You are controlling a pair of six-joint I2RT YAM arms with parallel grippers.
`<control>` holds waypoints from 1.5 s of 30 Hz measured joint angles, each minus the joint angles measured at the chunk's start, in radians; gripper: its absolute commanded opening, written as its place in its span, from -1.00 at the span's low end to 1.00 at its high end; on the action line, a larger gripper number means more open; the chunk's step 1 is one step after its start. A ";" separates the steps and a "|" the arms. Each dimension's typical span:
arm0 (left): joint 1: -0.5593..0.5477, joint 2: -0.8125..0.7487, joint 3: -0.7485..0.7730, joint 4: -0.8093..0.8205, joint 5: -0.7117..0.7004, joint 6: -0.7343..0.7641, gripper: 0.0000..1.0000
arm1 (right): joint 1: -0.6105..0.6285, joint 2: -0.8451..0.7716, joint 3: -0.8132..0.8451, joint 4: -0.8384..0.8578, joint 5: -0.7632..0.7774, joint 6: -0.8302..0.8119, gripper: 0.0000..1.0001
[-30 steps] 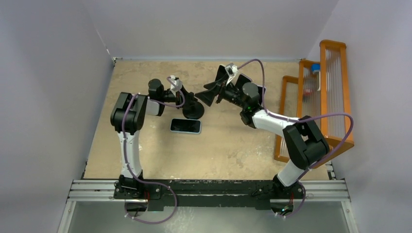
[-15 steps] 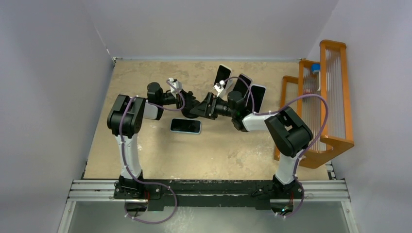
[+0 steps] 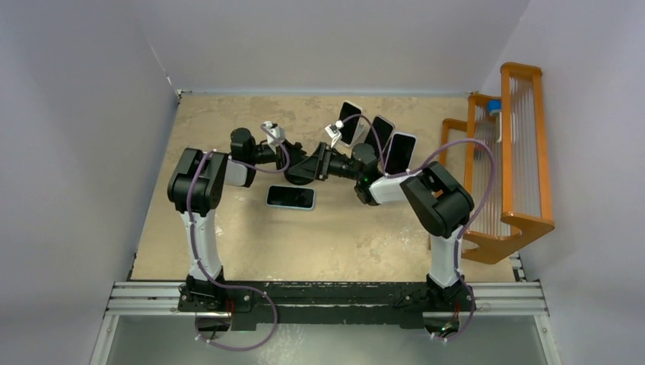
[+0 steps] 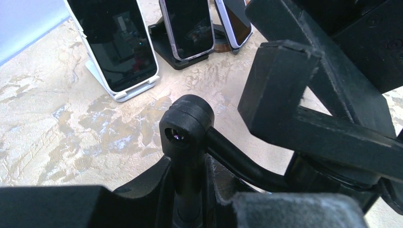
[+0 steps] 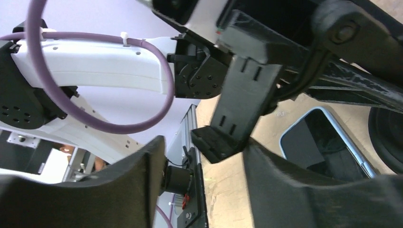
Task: Place the phone on the phone stand
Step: Adjust the phone stand at the center of the board.
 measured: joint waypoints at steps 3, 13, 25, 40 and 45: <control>0.000 0.000 0.004 -0.008 0.003 0.002 -1.00 | -0.005 0.053 0.008 0.055 -0.020 0.039 -0.04; 0.000 0.000 0.026 -0.056 0.016 0.022 -1.00 | -0.005 0.164 0.037 0.221 -0.101 0.163 -0.32; 0.000 0.001 0.048 -0.100 0.039 0.037 -1.00 | -0.008 0.117 -0.005 0.322 -0.137 0.169 0.95; 0.001 0.001 0.058 -0.127 0.047 0.053 -1.00 | -0.015 0.268 0.110 0.348 -0.117 0.378 0.51; 0.001 0.001 0.060 -0.132 0.049 0.054 -1.00 | -0.015 0.268 0.129 0.356 -0.115 0.378 -0.02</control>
